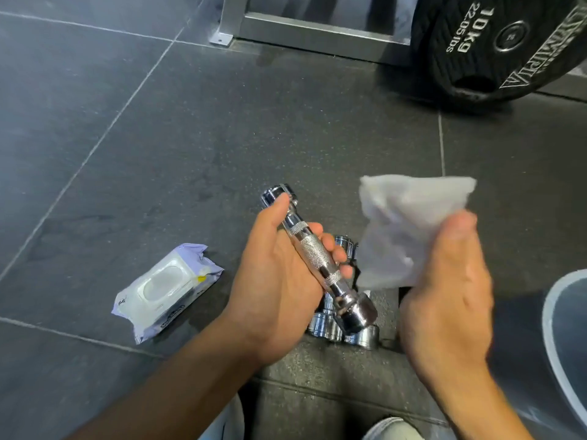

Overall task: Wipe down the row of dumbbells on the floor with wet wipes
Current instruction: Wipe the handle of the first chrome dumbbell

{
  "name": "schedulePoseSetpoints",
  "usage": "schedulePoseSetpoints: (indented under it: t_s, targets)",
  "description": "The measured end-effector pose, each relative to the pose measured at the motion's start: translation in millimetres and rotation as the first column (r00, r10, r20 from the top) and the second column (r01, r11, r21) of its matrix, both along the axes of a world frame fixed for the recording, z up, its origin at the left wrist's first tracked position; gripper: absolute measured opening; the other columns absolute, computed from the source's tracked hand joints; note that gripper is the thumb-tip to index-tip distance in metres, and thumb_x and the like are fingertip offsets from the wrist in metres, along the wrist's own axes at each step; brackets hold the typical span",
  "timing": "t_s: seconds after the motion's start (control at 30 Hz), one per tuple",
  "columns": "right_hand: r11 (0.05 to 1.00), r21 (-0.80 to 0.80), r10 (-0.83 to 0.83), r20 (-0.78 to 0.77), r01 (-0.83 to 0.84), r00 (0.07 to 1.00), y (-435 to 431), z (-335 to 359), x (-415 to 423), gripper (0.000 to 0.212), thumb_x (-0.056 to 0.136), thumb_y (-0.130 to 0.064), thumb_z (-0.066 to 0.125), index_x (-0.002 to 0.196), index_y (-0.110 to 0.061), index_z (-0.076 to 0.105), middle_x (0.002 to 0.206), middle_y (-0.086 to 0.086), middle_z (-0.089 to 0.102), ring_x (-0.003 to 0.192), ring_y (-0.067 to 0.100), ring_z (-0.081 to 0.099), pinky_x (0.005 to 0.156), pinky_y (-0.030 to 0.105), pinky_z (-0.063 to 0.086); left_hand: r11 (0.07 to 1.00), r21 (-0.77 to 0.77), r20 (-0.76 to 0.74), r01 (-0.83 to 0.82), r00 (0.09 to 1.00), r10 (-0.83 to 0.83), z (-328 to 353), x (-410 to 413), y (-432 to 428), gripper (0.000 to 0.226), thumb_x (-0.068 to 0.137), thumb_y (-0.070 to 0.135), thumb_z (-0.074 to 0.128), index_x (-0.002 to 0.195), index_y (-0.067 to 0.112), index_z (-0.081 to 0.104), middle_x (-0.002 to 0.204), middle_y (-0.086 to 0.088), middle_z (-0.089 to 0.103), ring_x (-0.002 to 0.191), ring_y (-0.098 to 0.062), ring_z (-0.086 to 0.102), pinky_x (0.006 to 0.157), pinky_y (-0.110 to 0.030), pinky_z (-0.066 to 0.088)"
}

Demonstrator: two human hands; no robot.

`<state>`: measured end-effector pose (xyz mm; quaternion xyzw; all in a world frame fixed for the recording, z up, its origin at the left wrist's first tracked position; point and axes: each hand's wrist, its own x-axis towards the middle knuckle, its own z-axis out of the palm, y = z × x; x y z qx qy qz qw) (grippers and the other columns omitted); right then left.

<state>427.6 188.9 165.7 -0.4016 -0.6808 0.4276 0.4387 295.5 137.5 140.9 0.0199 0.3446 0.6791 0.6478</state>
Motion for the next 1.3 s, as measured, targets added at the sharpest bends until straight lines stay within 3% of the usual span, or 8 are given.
schedulePoseSetpoints:
  t_s: [0.1, 0.17, 0.43, 0.67, 0.73, 0.93, 1.1, 1.3]
  targets:
    - [0.826, -0.042, 0.539, 0.356, -0.563, 0.764, -0.9, -14.3, -0.3, 0.053, 0.103, -0.061, 0.022, 0.139, -0.038, 0.053, 0.138, -0.025, 0.052, 0.125, -0.006, 0.045, 0.107, 0.031, 0.039, 0.997, -0.048, 0.039, 0.068, 0.997, -0.066, -2.1, 0.3, -7.4, 0.067, 0.094, 0.070, 0.044, 0.118, 0.010, 0.065, 0.113, -0.018, 0.069, 0.107, -0.027, 0.066, 0.104, -0.043, 0.049]
    - [0.705, -0.026, 0.607, 0.539, -0.708, 0.584, 2.4, -24.1, 10.7, 0.061, 0.104, -0.058, 0.021, 0.153, -0.028, 0.042, 0.161, -0.020, 0.031, 0.152, 0.004, 0.018, 0.125, 0.038, 0.017, 0.990, -0.073, 0.105, 0.124, 0.988, -0.116, -2.8, -3.5, -13.0, 0.070, 0.088, 0.075, 0.049, 0.116, 0.013, 0.066, 0.111, -0.014, 0.068, 0.109, -0.027, 0.064, 0.102, -0.041, 0.047]
    - [0.861, 0.276, 0.241, 0.516, -0.426, 0.822, -11.5, -35.4, 23.7, 0.021, 0.091, -0.028, 0.072, 0.109, -0.018, 0.073, 0.127, -0.008, 0.062, 0.120, 0.010, 0.057, 0.102, 0.024, 0.044, 0.993, -0.075, 0.066, 0.086, 0.995, -0.081, -12.1, 1.1, -16.3, 0.065, 0.097, 0.058, 0.048, 0.124, 0.001, 0.065, 0.113, -0.015, 0.067, 0.105, -0.029, 0.065, 0.097, -0.044, 0.049]
    - [0.915, 0.325, -0.090, 0.742, -0.239, 0.665, -33.0, -40.5, 7.8, 0.030, 0.083, -0.040, 0.062, 0.109, -0.026, 0.061, 0.094, -0.005, 0.059, 0.076, 0.022, 0.064, 0.048, 0.029, 0.046, 0.990, -0.135, -0.070, 0.032, 0.997, -0.042, -24.3, -1.5, -18.6, 0.081, 0.085, 0.067, 0.057, 0.131, 0.000, 0.064, 0.130, -0.022, 0.065, 0.127, -0.035, 0.061, 0.114, -0.052, 0.043]
    - [0.923, 0.314, -0.102, 0.757, -0.223, 0.645, -38.6, -47.3, 2.1, 0.038, 0.079, -0.025, 0.077, 0.113, -0.021, 0.062, 0.097, -0.003, 0.062, 0.080, 0.021, 0.066, 0.048, 0.030, 0.050, 0.992, -0.125, -0.083, 0.033, 0.996, -0.044, -25.7, -1.0, -19.1, 0.078, 0.087, 0.067, 0.055, 0.131, 0.002, 0.065, 0.129, -0.019, 0.067, 0.124, -0.031, 0.063, 0.112, -0.048, 0.045]
    - [0.931, 0.312, -0.074, 0.671, -0.190, 0.738, -31.8, -52.3, -10.2, 0.040, 0.095, -0.038, 0.049, 0.123, -0.016, 0.068, 0.115, -0.001, 0.066, 0.097, 0.018, 0.066, 0.076, 0.024, 0.047, 0.993, -0.114, -0.061, 0.041, 0.997, -0.049, -27.5, 3.0, -23.0, 0.075, 0.096, 0.065, 0.044, 0.139, 0.005, 0.060, 0.143, -0.017, 0.060, 0.133, -0.028, 0.058, 0.114, -0.046, 0.044]
    - [0.920, 0.329, -0.039, 0.614, -0.211, 0.788, -29.1, -52.5, -19.0, 0.037, 0.096, -0.032, 0.057, 0.123, -0.009, 0.068, 0.115, 0.002, 0.067, 0.105, 0.019, 0.061, 0.092, 0.027, 0.045, 0.998, -0.049, -0.059, 0.033, 0.998, -0.036, -29.4, 5.2, -27.9, 0.067, 0.096, 0.060, 0.047, 0.128, 0.006, 0.069, 0.128, -0.012, 0.069, 0.114, -0.018, 0.068, 0.087, -0.028, 0.057]
    - [0.909, 0.384, 0.013, 0.366, -0.164, 0.931, -26.9, -49.9, -16.5, 0.025, 0.092, -0.008, 0.069, 0.116, -0.005, 0.073, 0.117, 0.004, 0.068, 0.111, 0.019, 0.066, 0.097, 0.028, 0.049, 0.996, 0.021, 0.020, 0.085, 0.996, -0.086, -31.7, 5.1, -26.0, 0.071, 0.098, 0.062, 0.043, 0.141, 0.007, 0.058, 0.139, -0.013, 0.062, 0.132, -0.022, 0.058, 0.102, -0.033, 0.051]
